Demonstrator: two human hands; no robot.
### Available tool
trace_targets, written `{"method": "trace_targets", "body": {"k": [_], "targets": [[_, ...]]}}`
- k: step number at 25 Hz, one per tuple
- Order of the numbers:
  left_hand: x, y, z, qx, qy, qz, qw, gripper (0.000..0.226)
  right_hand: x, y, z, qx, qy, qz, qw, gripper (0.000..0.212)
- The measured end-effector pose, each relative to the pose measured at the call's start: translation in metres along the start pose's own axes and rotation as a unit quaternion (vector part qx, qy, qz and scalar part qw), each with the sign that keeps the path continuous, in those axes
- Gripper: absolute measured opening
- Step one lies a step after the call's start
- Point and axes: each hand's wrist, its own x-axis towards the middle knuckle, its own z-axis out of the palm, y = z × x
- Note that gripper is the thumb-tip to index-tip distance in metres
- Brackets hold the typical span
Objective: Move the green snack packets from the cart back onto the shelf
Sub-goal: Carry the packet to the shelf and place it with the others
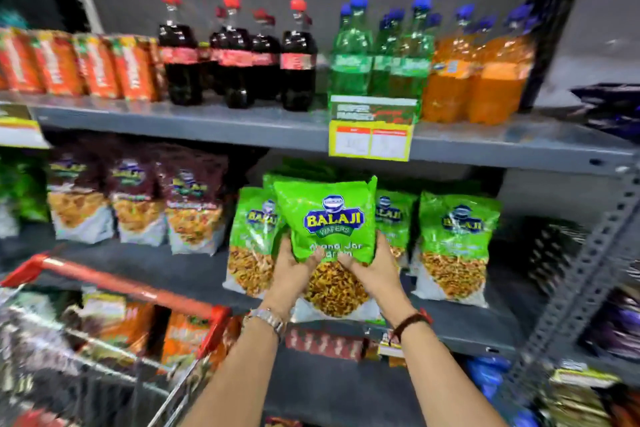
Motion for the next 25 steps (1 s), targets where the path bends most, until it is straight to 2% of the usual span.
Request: {"method": "trace_targets", "body": {"k": [2, 5, 8, 10, 12, 14, 16, 18, 19, 22, 24, 25], "targets": [[0.015, -0.010, 0.017, -0.003, -0.038, -0.031, 0.999, 0.070, 0.006, 0.021, -0.008, -0.004, 0.019, 0.022, 1.000, 0.067], [0.051, -0.027, 0.027, 0.022, -0.062, -0.066, 0.996, 0.088, 0.026, 0.043, -0.005, 0.003, 0.030, 0.057, 0.998, 0.084], [0.081, -0.043, 0.025, 0.050, -0.049, -0.091, 0.993, 0.077, 0.045, 0.056, 0.008, -0.007, 0.027, 0.092, 0.995, 0.090], [0.088, -0.059, 0.026, 0.056, -0.021, -0.080, 0.995, 0.061, 0.049, 0.065, 0.017, 0.003, 0.024, 0.097, 0.995, 0.096], [0.091, -0.071, 0.025, 0.081, 0.009, -0.063, 0.995, 0.058, 0.048, 0.074, 0.022, -0.012, 0.015, 0.085, 0.996, 0.106], [0.093, -0.074, 0.025, 0.130, 0.019, -0.031, 0.991, 0.060, 0.048, 0.080, 0.022, -0.062, 0.011, 0.081, 0.995, 0.088], [0.090, -0.072, 0.022, 0.211, 0.027, 0.028, 0.977, 0.061, 0.044, 0.079, 0.023, -0.149, 0.062, 0.055, 0.985, 0.070], [0.079, -0.065, 0.016, 0.302, 0.027, 0.093, 0.949, 0.057, 0.036, 0.074, 0.026, -0.265, 0.123, -0.013, 0.956, 0.069], [0.070, -0.062, 0.010, 0.350, 0.039, 0.135, 0.926, 0.053, 0.031, 0.071, 0.031, -0.314, 0.123, -0.054, 0.940, 0.070], [0.029, -0.055, -0.034, 0.511, 0.101, 0.250, 0.816, 0.047, 0.004, 0.057, 0.063, -0.371, 0.062, -0.155, 0.913, 0.062], [-0.010, -0.056, -0.094, 0.593, 0.153, 0.213, 0.762, 0.051, -0.024, 0.038, 0.102, -0.369, -0.007, -0.207, 0.906, 0.057], [-0.031, -0.055, -0.126, 0.608, 0.173, 0.173, 0.755, 0.053, -0.038, 0.028, 0.125, -0.363, -0.030, -0.228, 0.903, 0.055]]}}
